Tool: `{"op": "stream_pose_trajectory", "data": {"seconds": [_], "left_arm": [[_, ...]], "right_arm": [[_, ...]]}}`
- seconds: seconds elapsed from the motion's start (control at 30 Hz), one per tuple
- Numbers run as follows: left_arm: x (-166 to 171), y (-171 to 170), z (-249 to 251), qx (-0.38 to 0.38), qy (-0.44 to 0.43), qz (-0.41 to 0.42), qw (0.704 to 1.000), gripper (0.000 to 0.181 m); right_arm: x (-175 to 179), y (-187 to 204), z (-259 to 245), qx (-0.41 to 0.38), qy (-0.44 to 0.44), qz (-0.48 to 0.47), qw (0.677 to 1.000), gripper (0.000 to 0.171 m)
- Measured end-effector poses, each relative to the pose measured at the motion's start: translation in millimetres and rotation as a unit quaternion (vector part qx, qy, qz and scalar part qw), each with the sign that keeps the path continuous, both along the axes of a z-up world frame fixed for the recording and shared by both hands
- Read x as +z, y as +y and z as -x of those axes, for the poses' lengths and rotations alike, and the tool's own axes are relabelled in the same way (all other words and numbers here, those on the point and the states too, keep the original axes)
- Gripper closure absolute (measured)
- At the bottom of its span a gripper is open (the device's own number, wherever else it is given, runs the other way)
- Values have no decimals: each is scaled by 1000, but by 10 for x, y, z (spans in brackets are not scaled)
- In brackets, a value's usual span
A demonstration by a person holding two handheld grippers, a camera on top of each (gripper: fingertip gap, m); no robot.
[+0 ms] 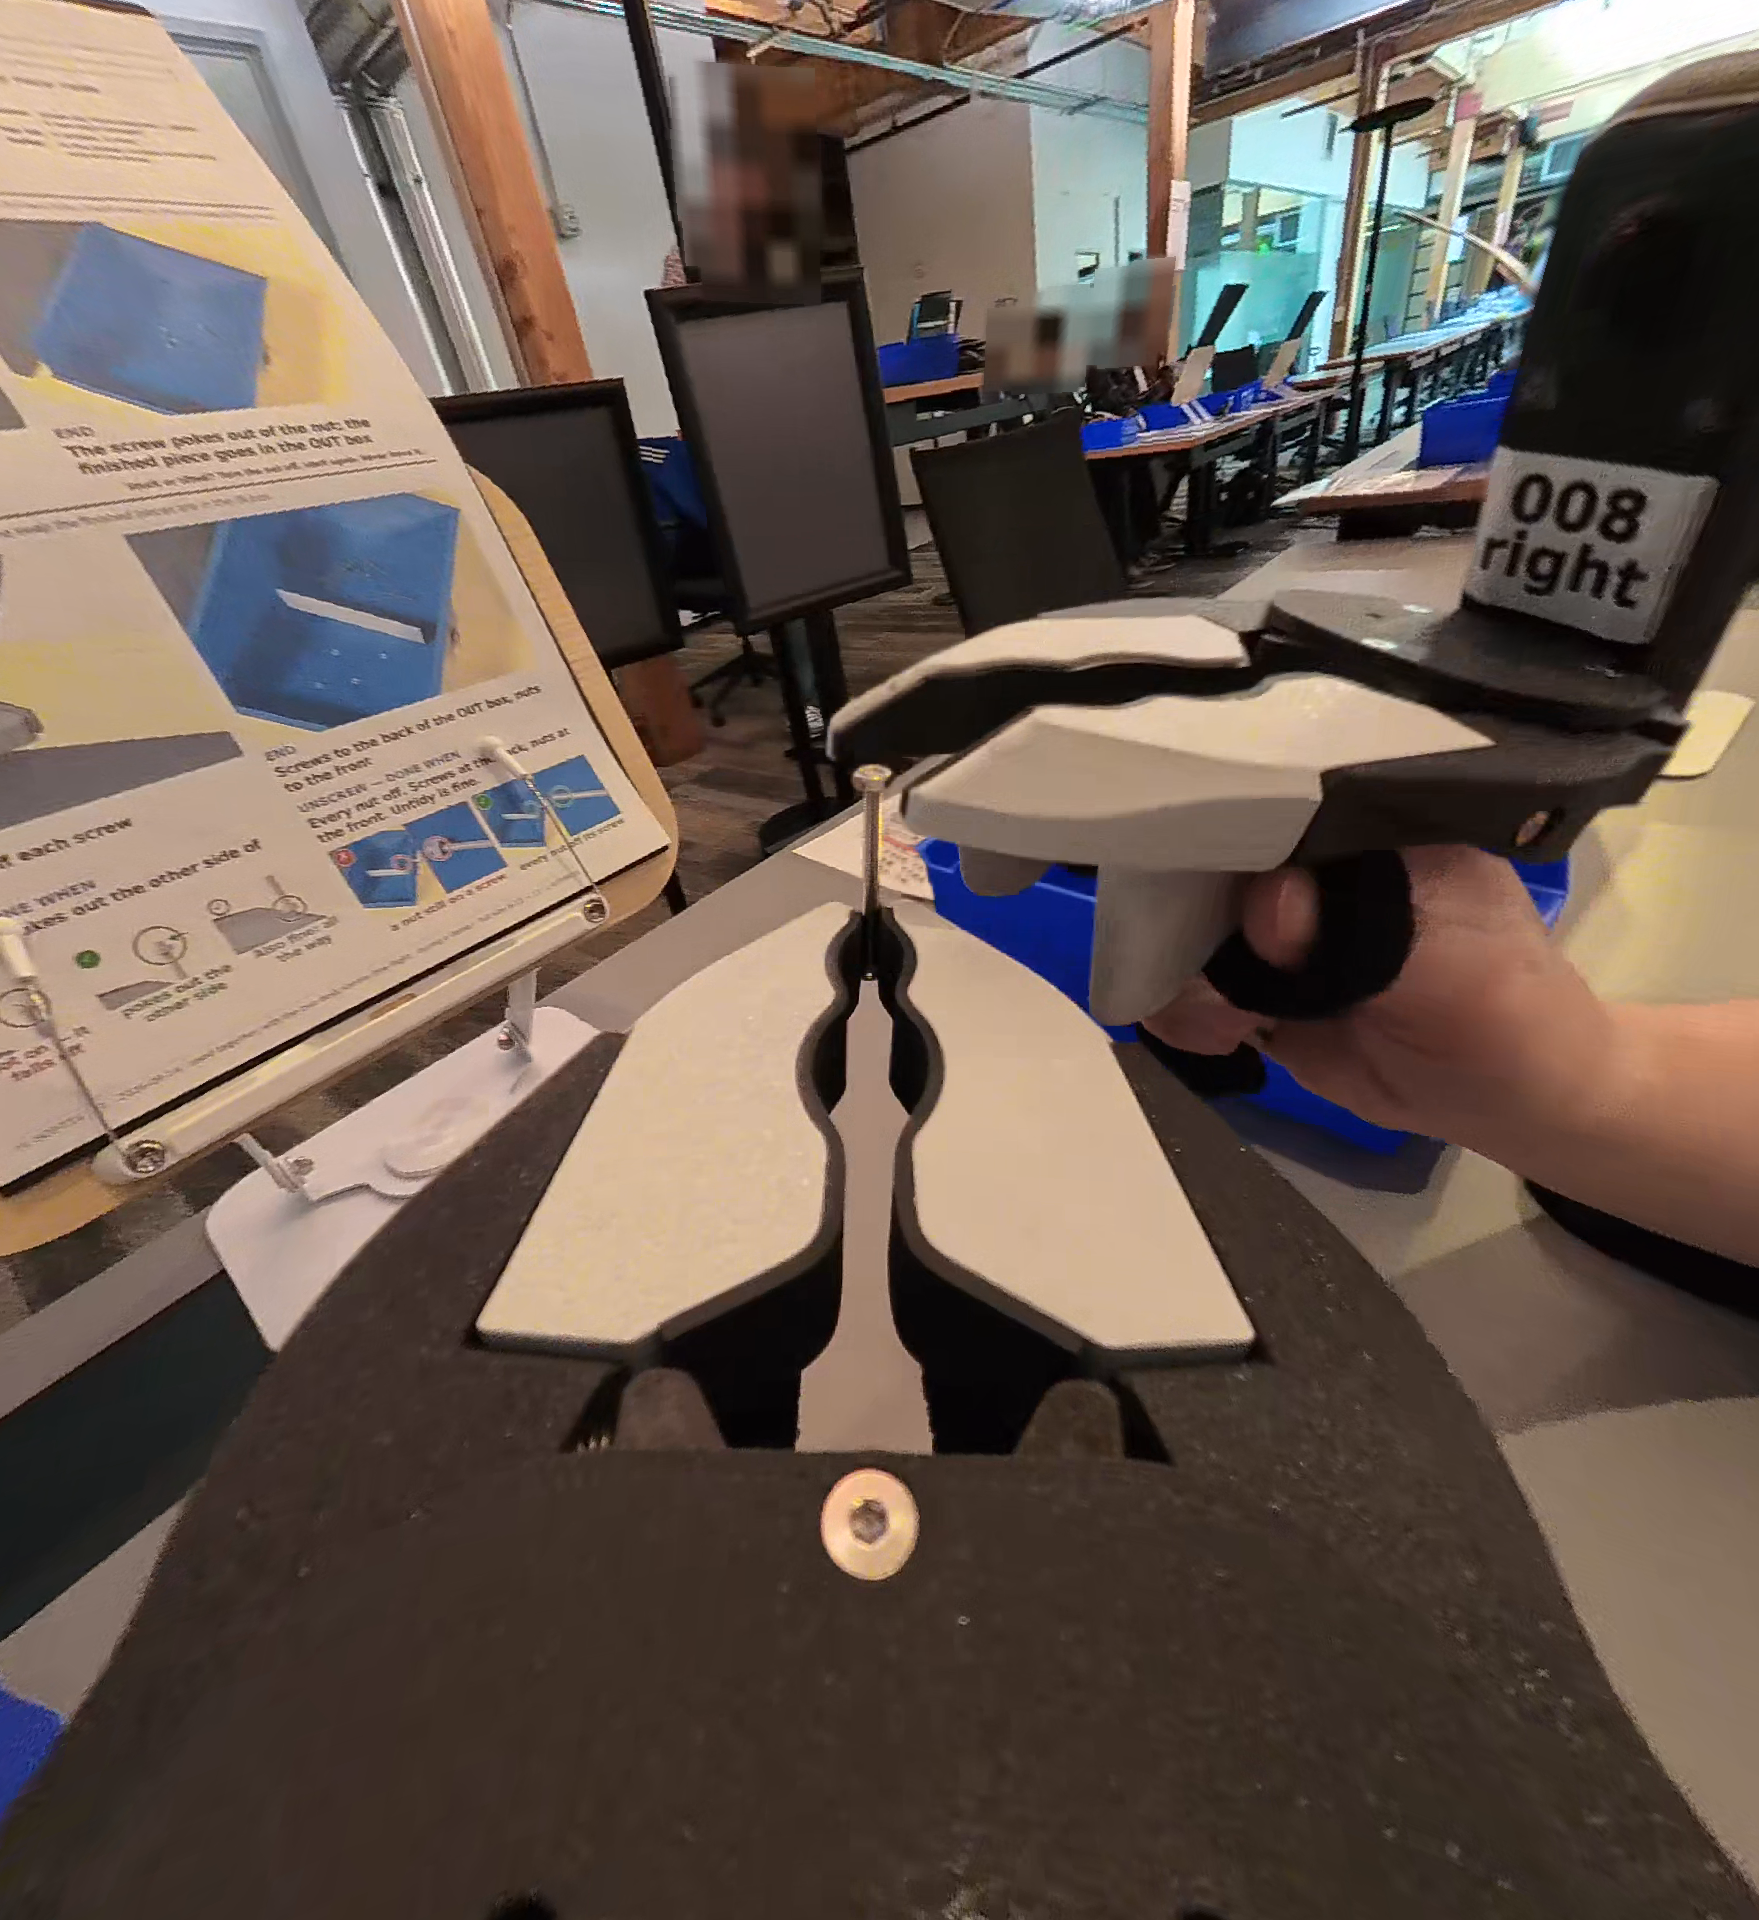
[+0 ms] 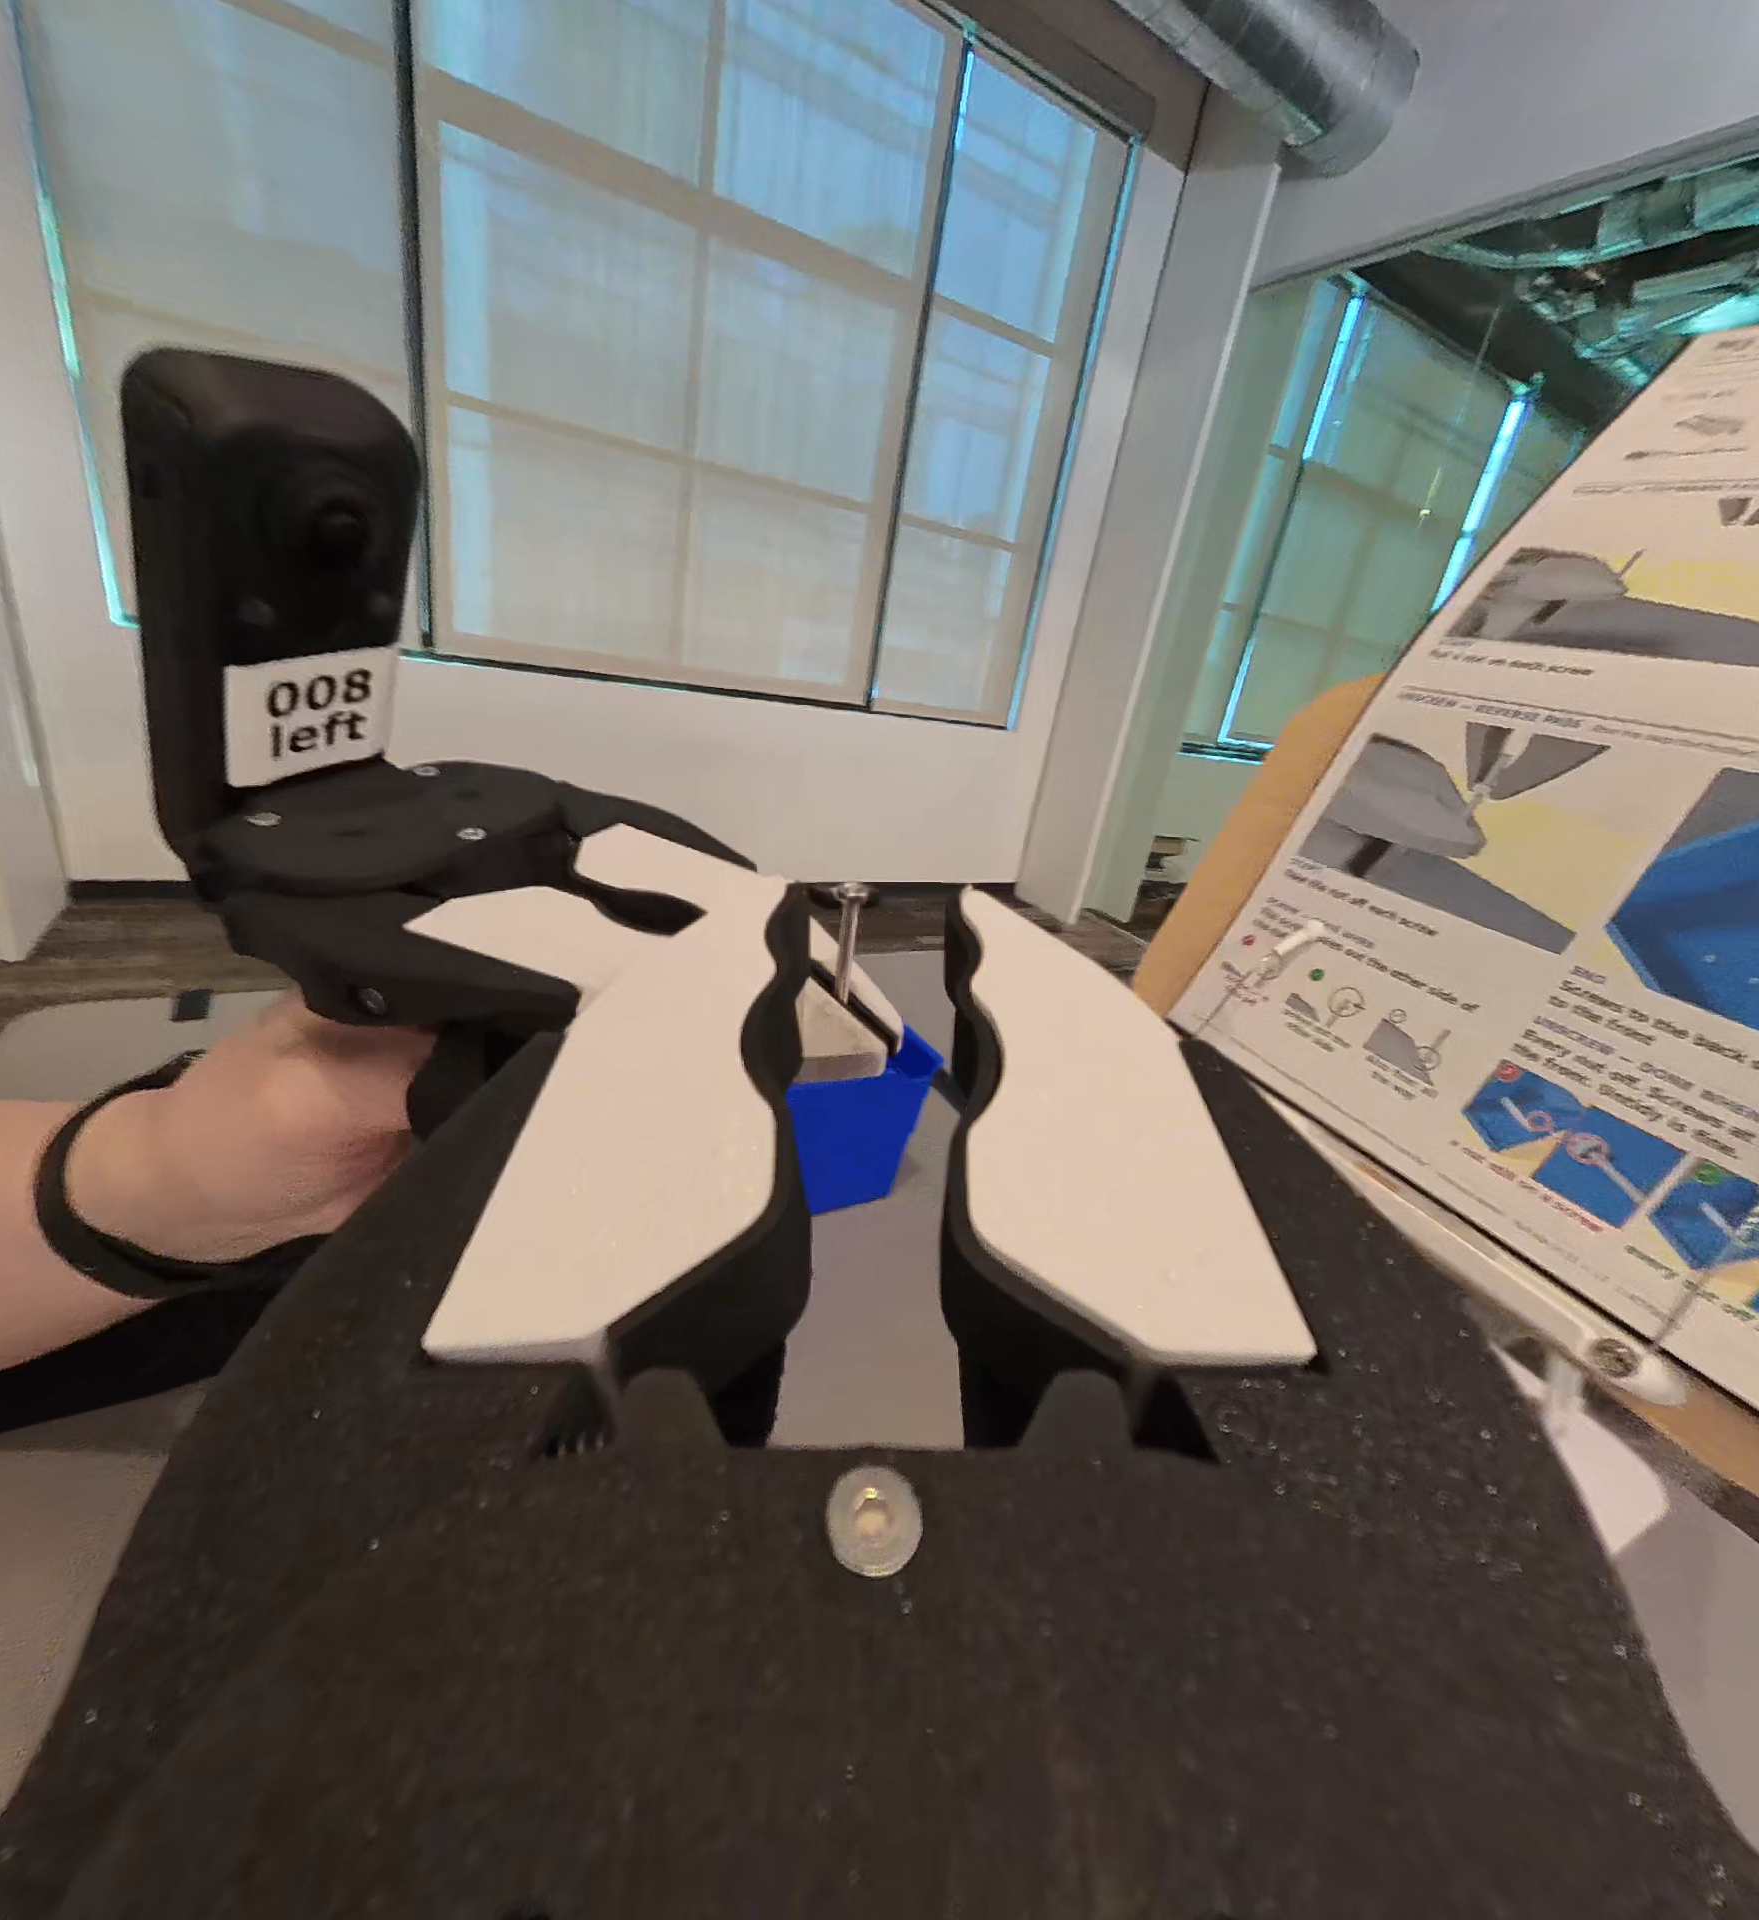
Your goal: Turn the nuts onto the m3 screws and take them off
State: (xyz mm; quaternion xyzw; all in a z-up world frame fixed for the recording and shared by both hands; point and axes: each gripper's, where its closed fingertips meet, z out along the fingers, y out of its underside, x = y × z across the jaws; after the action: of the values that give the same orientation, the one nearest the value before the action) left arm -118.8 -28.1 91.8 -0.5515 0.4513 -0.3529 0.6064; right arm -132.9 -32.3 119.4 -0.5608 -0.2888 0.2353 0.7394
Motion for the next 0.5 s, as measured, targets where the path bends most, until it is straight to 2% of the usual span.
{"op": "stream_pose_trajectory", "data": {"seconds": [0.27, 0.5], "left_arm": [[-71, 106, 20, 67, 35, -44, 996, 180], [-210, 113, -56, 78, 65, -56, 993, 180]], "right_arm": [[15, -25, 10, -30, -23, -26, 999, 148], [-5, 28, -35, -25, -7, -9, 1000, 145]]}}
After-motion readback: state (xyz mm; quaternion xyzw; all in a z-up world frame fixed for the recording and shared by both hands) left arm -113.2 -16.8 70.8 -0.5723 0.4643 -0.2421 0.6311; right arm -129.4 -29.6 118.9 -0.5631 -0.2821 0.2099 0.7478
